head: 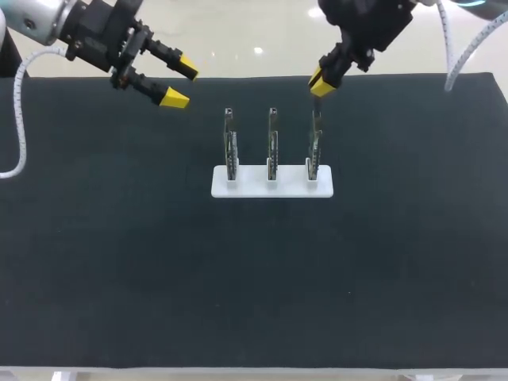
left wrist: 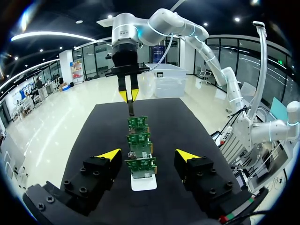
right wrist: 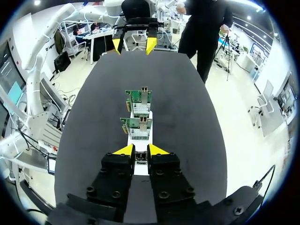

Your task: Pick up the optical module with the left hand, and insert it into the network port with the right hand.

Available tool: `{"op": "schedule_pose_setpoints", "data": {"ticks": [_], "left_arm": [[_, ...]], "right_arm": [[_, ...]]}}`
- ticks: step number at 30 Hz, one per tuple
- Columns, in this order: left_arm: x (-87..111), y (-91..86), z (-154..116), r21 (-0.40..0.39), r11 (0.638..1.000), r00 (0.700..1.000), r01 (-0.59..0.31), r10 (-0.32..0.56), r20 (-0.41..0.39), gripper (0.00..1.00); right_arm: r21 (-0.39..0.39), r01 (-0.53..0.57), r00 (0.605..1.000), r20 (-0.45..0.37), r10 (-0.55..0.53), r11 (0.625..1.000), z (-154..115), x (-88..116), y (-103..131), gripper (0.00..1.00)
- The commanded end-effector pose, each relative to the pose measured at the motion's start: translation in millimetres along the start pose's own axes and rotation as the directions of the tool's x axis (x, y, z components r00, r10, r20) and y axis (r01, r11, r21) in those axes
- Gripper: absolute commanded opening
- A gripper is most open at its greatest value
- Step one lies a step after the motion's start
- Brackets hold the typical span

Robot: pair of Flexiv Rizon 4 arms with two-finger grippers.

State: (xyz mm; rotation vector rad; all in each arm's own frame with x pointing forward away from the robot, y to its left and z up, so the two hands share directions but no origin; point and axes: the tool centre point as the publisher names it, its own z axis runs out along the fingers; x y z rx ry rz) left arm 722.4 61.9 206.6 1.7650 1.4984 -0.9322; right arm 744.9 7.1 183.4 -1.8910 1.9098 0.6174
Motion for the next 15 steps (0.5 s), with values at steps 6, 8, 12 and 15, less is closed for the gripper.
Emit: {"op": "schedule_pose_setpoints", "data": {"ticks": [6, 8, 12, 15], "left_arm": [[-0.2, 1.0, 0.2, 0.002, 1.0, 1.0, 0.0, 0.0, -0.003, 1.0], [-0.2, 1.0, 0.2, 0.002, 1.0, 1.0, 0.0, 0.0, -0.003, 1.0], [-0.2, 1.0, 0.2, 0.002, 1.0, 1.0, 0.0, 0.0, -0.003, 1.0], [-0.2, 1.0, 0.2, 0.002, 1.0, 1.0, 0.0, 0.0, -0.003, 1.0]], "right_arm": [[-0.007, -0.005, 1.0, 0.007, 0.005, 1.0, 4.2, 3.6, 1.0, 0.0], [-0.008, -0.006, 1.0, 0.01, 0.006, 1.0, 4.7, 3.6, 1.7, 0.0], [-0.025, -0.014, 1.0, 0.02, 0.014, 1.0, 5.6, 3.7, 2.5, 0.0], [-0.023, -0.015, 1.0, 0.018, 0.016, 1.0, 5.9, 3.7, 3.7, 0.0]]}}
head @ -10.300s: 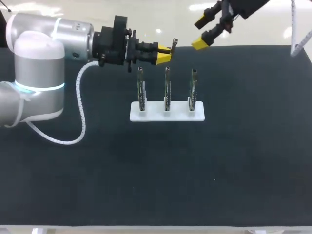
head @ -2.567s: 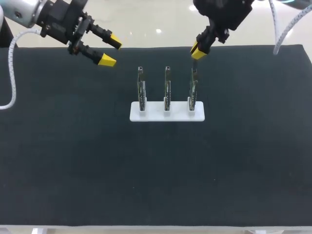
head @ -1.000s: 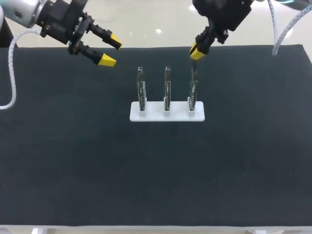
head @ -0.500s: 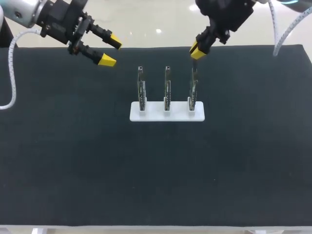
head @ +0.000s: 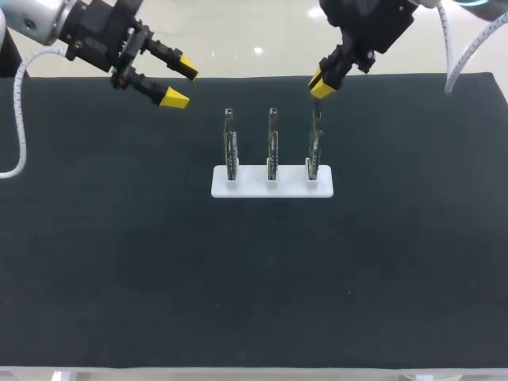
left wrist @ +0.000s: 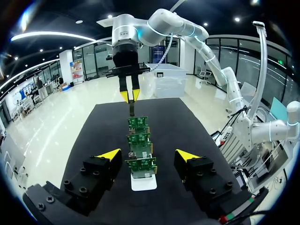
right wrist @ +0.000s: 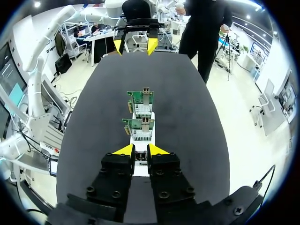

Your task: Pick up the optical module with the left hand, and insert it into the network port with the right hand.

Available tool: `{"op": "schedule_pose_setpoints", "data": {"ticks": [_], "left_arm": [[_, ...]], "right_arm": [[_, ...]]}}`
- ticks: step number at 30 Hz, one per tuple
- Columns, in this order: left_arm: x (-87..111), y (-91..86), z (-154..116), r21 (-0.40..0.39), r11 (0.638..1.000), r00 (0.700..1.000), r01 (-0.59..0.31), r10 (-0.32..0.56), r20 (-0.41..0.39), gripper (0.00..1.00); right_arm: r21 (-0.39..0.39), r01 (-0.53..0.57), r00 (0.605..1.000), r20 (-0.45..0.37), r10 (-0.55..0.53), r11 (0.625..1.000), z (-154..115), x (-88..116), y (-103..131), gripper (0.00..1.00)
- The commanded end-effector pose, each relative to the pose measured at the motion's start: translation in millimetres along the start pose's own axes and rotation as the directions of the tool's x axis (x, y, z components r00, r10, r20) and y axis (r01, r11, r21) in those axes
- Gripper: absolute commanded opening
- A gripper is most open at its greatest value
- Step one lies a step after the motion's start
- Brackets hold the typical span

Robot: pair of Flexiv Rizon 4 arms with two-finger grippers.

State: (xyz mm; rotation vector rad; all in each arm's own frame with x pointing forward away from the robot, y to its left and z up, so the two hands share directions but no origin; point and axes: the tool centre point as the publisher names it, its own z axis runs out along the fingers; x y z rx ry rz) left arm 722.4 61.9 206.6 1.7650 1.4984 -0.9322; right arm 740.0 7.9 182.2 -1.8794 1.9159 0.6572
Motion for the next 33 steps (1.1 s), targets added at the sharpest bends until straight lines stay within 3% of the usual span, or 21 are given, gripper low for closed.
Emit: {"op": "schedule_pose_setpoints", "data": {"ticks": [1, 33], "left_arm": [[-0.2, 1.0, 0.2, 0.002, 1.0, 1.0, 0.0, 0.0, -0.003, 1.0], [-0.2, 1.0, 0.2, 0.002, 1.0, 1.0, 0.0, 0.0, -0.003, 1.0]], "right_arm": [[-0.003, -0.001, 1.0, 0.0, 0.001, 1.0, 3.9, 3.4, -0.9, 0.0], [-0.011, 0.021, 1.0, -0.013, -0.021, 1.0, -2.7, 4.2, -8.8, 0.0]]}}
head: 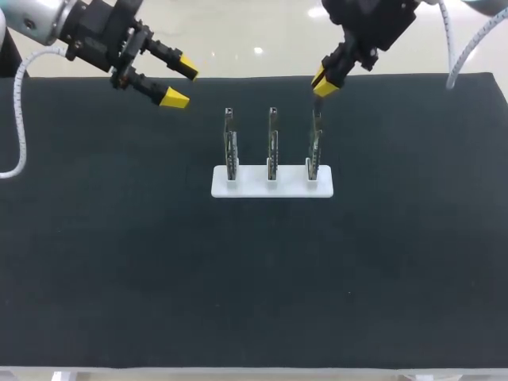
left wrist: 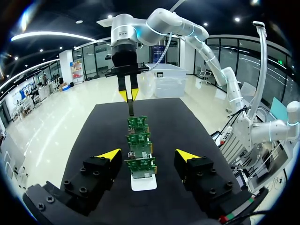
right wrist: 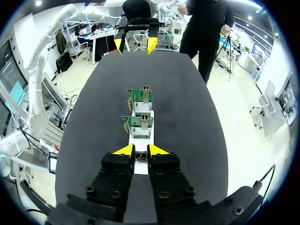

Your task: Pick up the optical module with the left hand, and insert it into the network port with the right hand.

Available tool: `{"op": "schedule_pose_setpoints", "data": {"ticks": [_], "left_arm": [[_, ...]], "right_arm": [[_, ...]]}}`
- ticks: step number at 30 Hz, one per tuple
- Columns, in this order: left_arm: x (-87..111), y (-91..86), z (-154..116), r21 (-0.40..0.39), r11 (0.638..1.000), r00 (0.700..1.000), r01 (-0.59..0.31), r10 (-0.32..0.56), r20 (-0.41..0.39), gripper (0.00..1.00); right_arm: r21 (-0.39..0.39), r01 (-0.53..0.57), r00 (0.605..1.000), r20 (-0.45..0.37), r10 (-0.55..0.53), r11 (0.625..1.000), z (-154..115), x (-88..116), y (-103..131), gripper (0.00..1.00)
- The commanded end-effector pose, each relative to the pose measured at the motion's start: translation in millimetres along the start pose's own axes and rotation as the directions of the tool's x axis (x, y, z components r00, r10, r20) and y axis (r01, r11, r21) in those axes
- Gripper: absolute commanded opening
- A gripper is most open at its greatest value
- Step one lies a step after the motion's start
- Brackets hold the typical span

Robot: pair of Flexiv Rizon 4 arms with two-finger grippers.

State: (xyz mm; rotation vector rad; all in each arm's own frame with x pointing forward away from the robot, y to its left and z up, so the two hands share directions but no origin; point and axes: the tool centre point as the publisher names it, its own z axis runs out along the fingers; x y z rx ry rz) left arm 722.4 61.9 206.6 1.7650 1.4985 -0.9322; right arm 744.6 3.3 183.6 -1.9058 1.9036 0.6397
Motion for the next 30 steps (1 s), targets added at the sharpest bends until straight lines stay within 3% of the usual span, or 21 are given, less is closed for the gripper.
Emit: {"op": "schedule_pose_setpoints", "data": {"ticks": [1, 30], "left_arm": [[-0.2, 1.0, 0.2, 0.002, 1.0, 1.0, 0.0, 0.0, -0.003, 1.0], [-0.2, 1.0, 0.2, 0.002, 1.0, 1.0, 0.0, 0.0, -0.003, 1.0]], "right_arm": [[-0.015, 0.002, 1.0, 0.002, -0.002, 1.0, 1.0, 1.7, -4.5, 0.0], [-0.043, -0.013, 1.0, 0.002, 0.013, 0.999, -4.3, -1.7, 0.8, 0.0]]}}
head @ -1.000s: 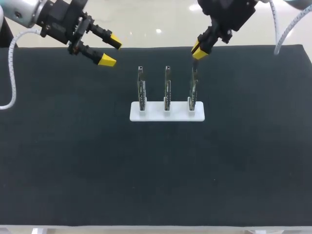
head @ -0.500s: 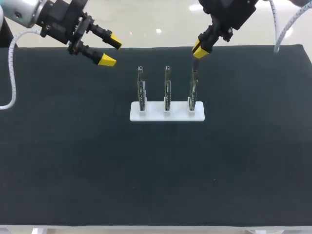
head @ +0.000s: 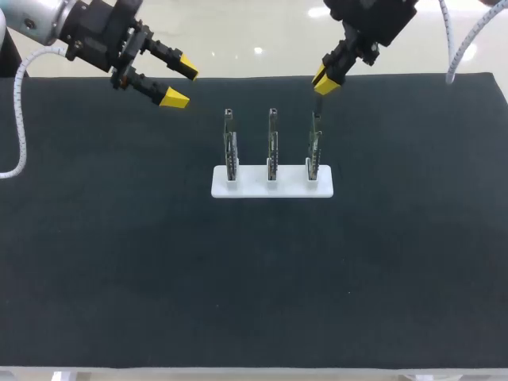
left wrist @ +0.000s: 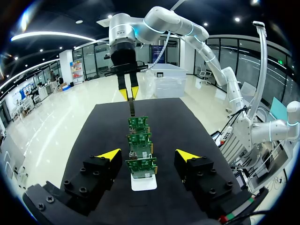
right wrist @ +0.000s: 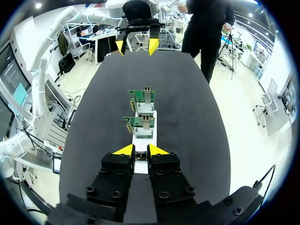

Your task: Pick up the optical module with the left hand, and insert it into the network port with the right hand.

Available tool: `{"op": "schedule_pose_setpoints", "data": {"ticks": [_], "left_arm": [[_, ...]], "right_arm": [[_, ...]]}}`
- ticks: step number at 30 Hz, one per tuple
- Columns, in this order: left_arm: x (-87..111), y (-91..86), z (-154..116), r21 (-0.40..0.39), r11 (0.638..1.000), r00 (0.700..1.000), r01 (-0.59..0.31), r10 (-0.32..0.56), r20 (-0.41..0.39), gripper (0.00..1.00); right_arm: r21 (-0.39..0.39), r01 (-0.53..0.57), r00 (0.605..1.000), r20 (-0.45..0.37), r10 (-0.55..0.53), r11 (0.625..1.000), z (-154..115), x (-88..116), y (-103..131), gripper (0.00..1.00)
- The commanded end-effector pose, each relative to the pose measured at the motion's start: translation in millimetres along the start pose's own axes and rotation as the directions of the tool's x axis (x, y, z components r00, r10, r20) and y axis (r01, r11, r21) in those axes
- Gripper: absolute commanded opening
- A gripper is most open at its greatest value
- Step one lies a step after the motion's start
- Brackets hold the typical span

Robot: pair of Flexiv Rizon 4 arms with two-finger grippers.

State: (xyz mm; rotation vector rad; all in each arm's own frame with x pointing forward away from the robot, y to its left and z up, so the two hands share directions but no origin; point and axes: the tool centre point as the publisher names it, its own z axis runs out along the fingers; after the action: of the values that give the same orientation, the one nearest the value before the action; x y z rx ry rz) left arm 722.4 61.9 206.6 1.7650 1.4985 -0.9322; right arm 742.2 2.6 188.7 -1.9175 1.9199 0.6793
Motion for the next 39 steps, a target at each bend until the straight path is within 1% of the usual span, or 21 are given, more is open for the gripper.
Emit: {"op": "schedule_pose_setpoints", "data": {"ticks": [1, 39], "left_arm": [[-0.2, 1.0, 0.2, 0.002, 1.0, 1.0, 0.0, 0.0, -0.003, 1.0], [-0.2, 1.0, 0.2, 0.002, 1.0, 1.0, 0.0, 0.0, -0.003, 1.0]], "right_arm": [[-0.008, 0.001, 1.0, 0.005, -0.001, 1.0, 0.3, 0.6, -2.3, 0.0], [0.001, -0.003, 1.0, 0.017, 0.002, 1.0, 4.3, 4.3, 0.0, 0.0]]}}
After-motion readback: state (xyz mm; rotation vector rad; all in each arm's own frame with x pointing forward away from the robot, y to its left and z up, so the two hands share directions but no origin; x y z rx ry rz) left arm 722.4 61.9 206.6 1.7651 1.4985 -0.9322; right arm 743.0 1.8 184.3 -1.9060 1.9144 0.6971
